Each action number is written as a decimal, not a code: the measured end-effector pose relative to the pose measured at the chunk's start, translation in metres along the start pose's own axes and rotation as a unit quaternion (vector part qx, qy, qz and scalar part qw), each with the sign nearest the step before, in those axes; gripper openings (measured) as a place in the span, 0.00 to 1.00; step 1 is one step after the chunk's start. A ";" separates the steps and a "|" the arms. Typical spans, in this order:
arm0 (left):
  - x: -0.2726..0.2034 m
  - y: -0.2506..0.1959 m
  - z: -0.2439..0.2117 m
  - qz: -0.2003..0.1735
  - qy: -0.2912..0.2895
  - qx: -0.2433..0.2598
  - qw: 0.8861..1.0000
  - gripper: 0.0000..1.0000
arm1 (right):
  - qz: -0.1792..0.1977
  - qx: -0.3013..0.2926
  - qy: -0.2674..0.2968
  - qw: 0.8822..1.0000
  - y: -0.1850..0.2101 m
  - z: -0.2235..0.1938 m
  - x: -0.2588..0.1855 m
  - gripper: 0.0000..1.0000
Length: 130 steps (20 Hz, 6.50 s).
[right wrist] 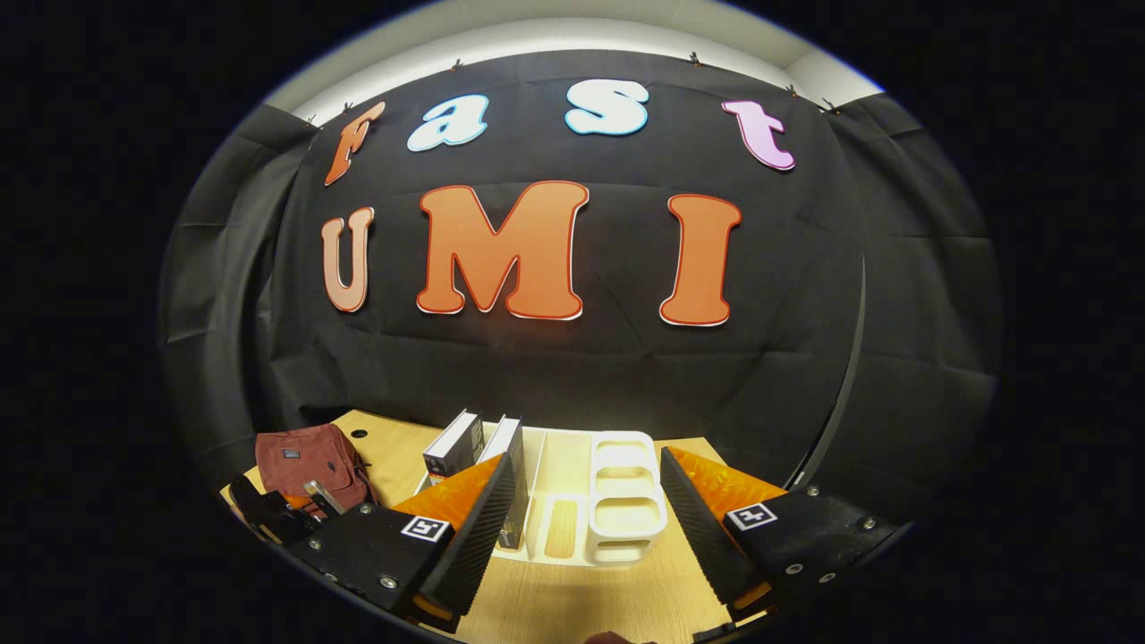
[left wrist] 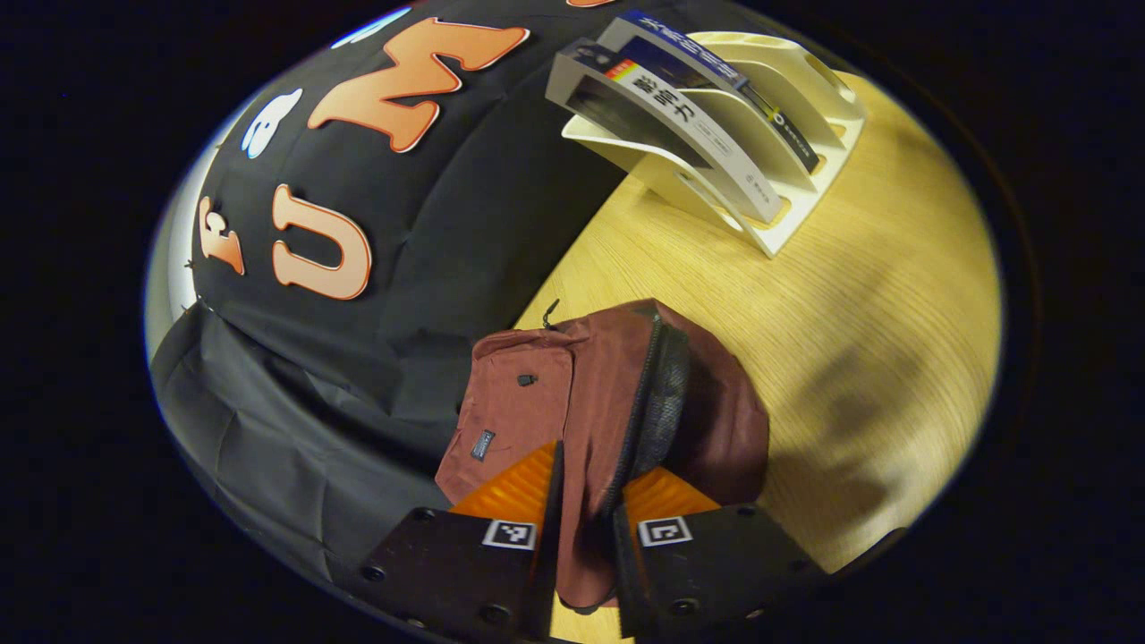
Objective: Open the schoolbag, grab two books from the bookshelf and put them into the schoolbag.
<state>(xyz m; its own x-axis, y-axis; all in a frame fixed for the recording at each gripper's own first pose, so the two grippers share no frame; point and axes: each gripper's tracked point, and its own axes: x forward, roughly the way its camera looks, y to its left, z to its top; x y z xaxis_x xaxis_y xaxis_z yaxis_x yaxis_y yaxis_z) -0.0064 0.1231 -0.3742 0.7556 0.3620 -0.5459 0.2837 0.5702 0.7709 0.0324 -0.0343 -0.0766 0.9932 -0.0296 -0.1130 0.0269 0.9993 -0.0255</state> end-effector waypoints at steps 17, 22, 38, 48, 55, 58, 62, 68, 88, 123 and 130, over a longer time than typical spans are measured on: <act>-0.019 0.107 0.053 -0.166 -0.003 -0.023 0.986 0.07 | 0.074 -0.022 0.086 0.993 0.042 -0.045 0.028 0.96; -0.003 0.130 0.059 -0.251 -0.036 -0.046 0.966 0.07 | 0.051 -0.034 0.131 0.990 0.095 -0.048 0.054 0.97; 0.038 0.157 0.044 -0.422 -0.072 -0.067 0.901 0.07 | 0.040 -0.061 0.342 0.937 0.201 -0.022 0.171 0.97; 0.040 0.142 0.030 -0.420 -0.014 -0.129 0.898 0.07 | 0.057 -0.017 0.497 0.865 0.209 -0.095 0.223 0.72; 0.038 0.131 0.029 -0.419 0.020 -0.144 0.896 0.07 | 0.045 -0.023 0.558 0.828 0.202 -0.131 0.229 0.49; 0.036 0.122 0.029 -0.425 0.029 -0.156 0.891 0.07 | 0.037 -0.033 0.568 0.821 0.201 -0.139 0.226 0.48; 0.038 0.121 0.028 -0.424 0.033 -0.163 0.890 0.07 | 0.042 -0.021 0.584 0.811 0.203 -0.129 0.216 0.37; 0.036 0.112 0.024 -0.437 0.041 -0.179 0.880 0.07 | 0.045 -0.008 0.546 0.836 0.192 -0.071 0.202 0.42; 0.041 0.122 0.019 -0.468 0.002 -0.132 0.874 0.07 | 0.058 0.021 0.409 0.911 0.206 0.081 0.051 0.33; 0.001 0.126 0.051 -0.454 -0.032 -0.135 0.880 0.04 | 0.185 0.478 0.409 0.755 0.416 -0.207 0.059 0.30; -0.005 0.116 0.055 -0.452 -0.026 -0.151 0.879 0.04 | 0.194 0.475 0.406 0.756 0.437 -0.229 0.079 0.43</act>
<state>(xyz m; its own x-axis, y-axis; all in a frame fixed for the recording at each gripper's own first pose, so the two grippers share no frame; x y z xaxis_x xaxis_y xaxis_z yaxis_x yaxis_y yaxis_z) 0.0548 0.1470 -0.2641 0.3297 -0.3696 -0.8687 0.6182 0.7800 -0.0973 0.0966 0.3945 -0.3243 0.5609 0.6513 -0.5111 0.2033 0.4900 0.8476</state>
